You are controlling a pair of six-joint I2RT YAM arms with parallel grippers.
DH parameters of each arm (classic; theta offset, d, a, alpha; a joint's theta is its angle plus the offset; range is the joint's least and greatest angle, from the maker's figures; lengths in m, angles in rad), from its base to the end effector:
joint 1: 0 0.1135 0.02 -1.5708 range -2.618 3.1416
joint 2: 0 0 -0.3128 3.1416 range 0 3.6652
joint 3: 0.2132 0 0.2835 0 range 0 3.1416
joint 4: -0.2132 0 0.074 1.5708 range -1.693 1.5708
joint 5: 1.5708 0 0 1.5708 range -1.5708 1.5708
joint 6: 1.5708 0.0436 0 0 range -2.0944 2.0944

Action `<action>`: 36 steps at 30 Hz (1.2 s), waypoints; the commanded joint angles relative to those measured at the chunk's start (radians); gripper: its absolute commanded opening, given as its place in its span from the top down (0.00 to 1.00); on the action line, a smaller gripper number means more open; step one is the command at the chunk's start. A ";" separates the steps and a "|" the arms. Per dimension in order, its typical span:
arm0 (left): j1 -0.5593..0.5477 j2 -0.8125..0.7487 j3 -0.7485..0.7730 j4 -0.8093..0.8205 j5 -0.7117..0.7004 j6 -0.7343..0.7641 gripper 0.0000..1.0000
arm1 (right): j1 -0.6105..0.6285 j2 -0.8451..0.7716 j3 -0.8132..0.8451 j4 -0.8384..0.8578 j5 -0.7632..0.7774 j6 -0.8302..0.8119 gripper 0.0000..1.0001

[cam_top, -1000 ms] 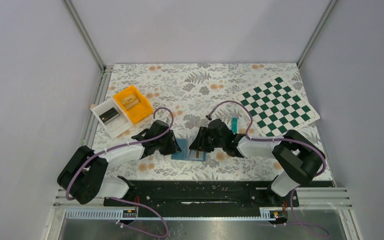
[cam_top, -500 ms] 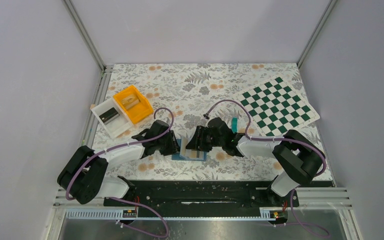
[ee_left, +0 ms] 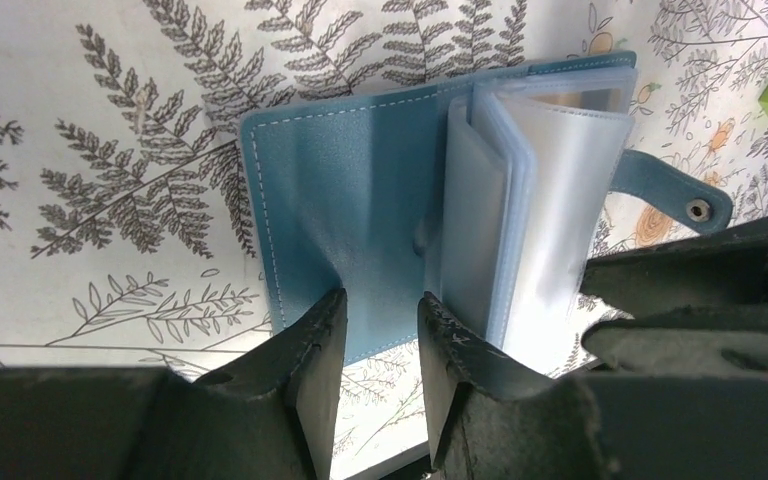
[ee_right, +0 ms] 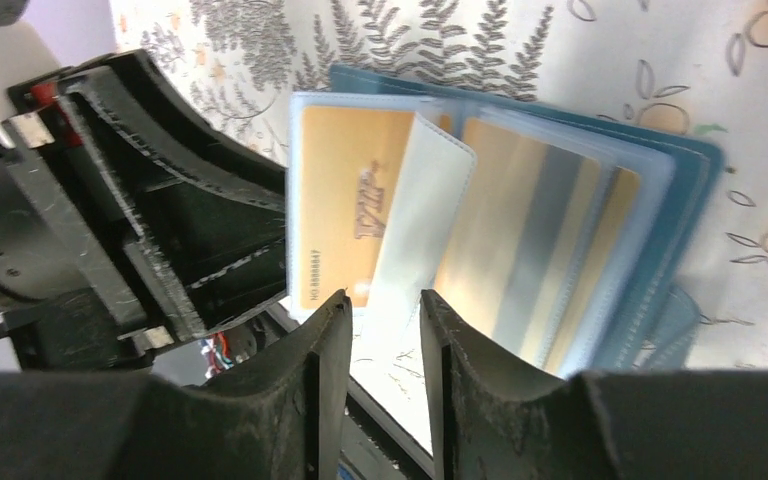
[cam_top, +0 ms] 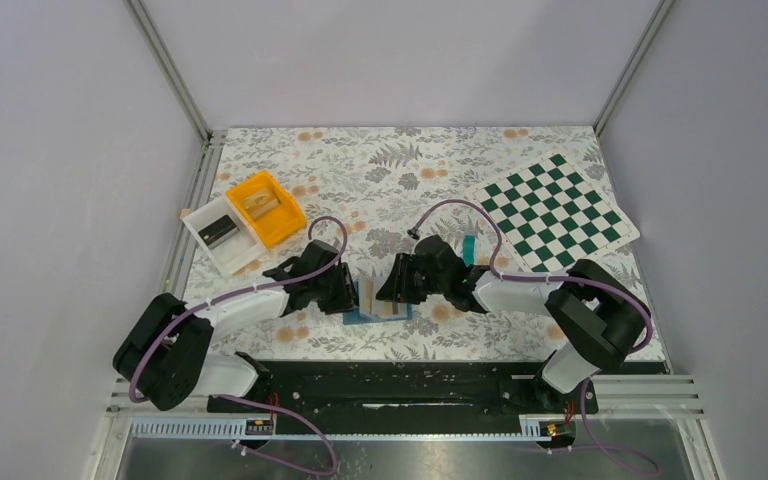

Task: Take the credit cards out of the card holder
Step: Open the card holder at the center of the board.

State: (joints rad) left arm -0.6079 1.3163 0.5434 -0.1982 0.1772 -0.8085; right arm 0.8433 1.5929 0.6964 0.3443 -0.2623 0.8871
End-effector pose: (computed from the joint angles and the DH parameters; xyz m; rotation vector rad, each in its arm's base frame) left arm 0.1988 -0.1477 0.1692 -0.1970 2.7000 -0.7268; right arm 0.2214 0.2656 0.1863 -0.1234 2.3890 1.2182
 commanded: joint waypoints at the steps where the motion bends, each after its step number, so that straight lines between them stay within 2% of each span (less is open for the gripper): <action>1: -0.003 -0.033 0.043 -0.049 -0.021 0.018 0.67 | 0.002 -0.004 0.034 -0.076 0.077 -0.039 0.63; 6: -0.002 -0.053 0.074 -0.115 -0.089 0.031 0.63 | 0.002 -0.045 0.035 -0.179 0.157 -0.076 0.63; 12: -0.001 -0.071 0.166 -0.266 -0.217 0.042 0.60 | 0.002 -0.054 0.031 -0.188 0.164 -0.087 0.64; 20: -0.003 -0.134 0.196 -0.247 -0.121 0.042 0.60 | 0.002 -0.091 0.042 -0.228 0.172 -0.085 0.64; 25: -0.028 -0.146 0.188 -0.244 -0.162 0.047 0.62 | 0.002 -0.138 0.058 -0.269 0.176 -0.088 0.64; 27: -0.040 -0.147 0.182 -0.217 -0.137 0.055 0.62 | 0.002 -0.152 0.065 -0.267 0.157 -0.089 0.64; 31: -0.039 -0.093 0.160 -0.181 -0.115 0.042 0.65 | 0.002 -0.168 0.059 -0.154 0.078 -0.061 0.64; 36: -0.011 -0.011 0.123 -0.144 -0.067 0.020 0.71 | 0.002 -0.121 0.087 -0.091 0.025 -0.026 0.64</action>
State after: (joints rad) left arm -0.6403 1.2560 0.7010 -0.4023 0.0601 -0.7773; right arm 0.8433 1.4559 0.7307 0.1604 -0.1757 0.8299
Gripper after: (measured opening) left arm 0.303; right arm 0.360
